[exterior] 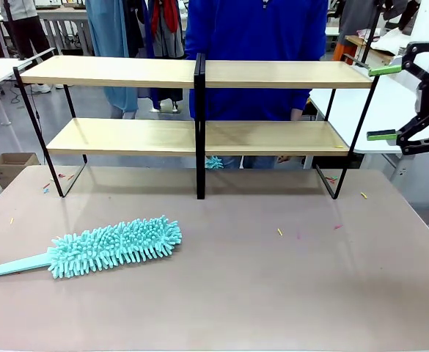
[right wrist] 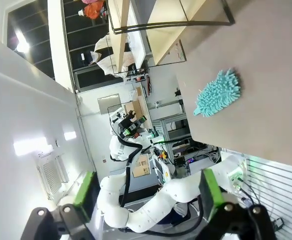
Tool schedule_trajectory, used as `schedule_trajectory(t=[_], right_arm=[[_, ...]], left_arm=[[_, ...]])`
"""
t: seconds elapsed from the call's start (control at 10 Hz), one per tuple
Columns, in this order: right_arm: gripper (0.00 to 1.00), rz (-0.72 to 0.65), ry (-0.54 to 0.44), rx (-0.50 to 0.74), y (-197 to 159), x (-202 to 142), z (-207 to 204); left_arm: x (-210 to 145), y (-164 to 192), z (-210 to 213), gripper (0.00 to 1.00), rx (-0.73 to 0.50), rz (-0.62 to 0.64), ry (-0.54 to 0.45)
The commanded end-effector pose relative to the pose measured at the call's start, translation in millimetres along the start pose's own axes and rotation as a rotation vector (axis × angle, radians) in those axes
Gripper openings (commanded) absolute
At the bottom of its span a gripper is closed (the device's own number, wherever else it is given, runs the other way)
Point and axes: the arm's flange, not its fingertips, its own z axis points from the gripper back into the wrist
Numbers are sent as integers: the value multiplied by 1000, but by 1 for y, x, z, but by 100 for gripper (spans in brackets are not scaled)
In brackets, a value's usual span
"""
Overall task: Clean the shelves.
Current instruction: Place the Duster on the table.
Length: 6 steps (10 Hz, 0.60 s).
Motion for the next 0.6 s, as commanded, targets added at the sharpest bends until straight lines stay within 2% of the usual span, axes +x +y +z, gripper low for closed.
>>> schedule_trajectory(t=[0.0, 0.5], right_arm=[[100, 11, 3, 17, 2, 1, 0], [100, 11, 3, 17, 2, 1, 0]], left_arm=[[-1, -1, -2, 100, 1, -18, -11], [-1, -1, -2, 100, 1, -18, -11]])
